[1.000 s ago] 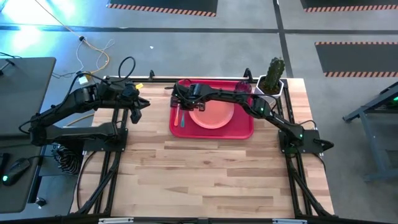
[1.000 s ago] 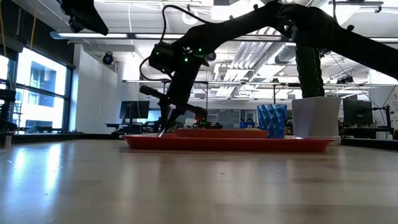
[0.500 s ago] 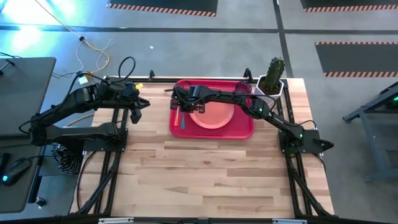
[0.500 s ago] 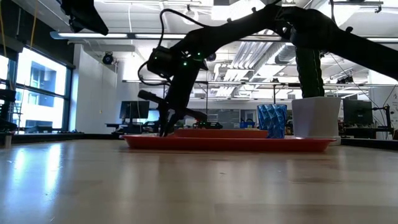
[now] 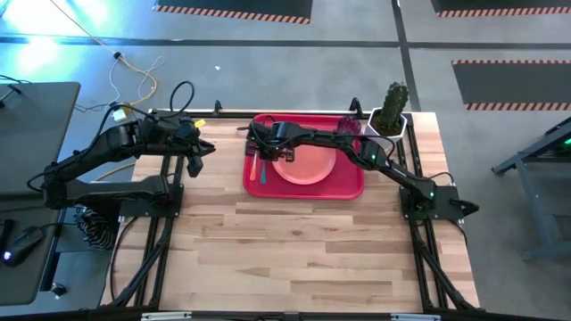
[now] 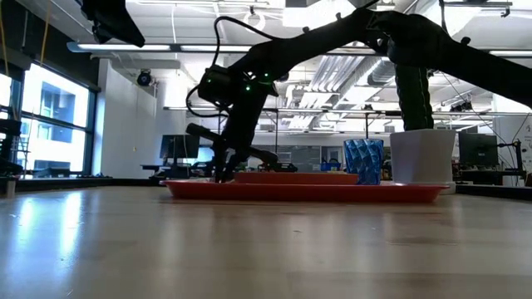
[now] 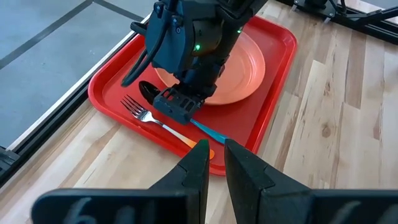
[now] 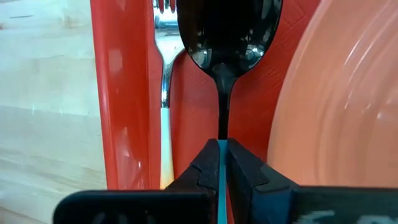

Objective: Pick and place plate/cup/fork/spoon on tray
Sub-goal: Put the blue spoon on the orange tray on the right side of the orange fork

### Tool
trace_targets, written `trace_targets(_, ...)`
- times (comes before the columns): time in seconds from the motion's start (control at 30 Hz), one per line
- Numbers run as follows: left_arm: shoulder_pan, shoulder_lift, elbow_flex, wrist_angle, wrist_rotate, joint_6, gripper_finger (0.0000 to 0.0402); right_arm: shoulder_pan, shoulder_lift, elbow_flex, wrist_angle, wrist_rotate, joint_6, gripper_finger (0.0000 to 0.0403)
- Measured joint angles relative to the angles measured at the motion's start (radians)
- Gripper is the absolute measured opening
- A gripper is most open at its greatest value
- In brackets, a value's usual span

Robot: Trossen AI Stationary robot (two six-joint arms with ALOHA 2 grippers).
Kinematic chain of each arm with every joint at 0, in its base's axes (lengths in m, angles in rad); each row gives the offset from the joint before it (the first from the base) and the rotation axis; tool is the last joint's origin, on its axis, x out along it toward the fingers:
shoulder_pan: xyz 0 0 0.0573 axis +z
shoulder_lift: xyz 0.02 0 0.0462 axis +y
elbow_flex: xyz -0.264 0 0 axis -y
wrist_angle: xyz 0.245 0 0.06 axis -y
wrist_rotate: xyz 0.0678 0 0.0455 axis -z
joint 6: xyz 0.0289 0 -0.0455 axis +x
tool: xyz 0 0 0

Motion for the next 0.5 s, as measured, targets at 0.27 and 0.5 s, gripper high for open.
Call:
trace_targets(0.27, 0.000, 0.000, 0.000, 0.000, 0.000, 0.008, 0.0042, 0.000, 0.000, 0.000, 0.001, -0.017, -0.003, 0.0001)
trace_targets(0.5, 0.000, 0.000, 0.000, 0.000, 0.000, 0.008, 0.0042, -0.004, 0.000, 0.000, 0.003, -0.017, -0.004, 0.0036)
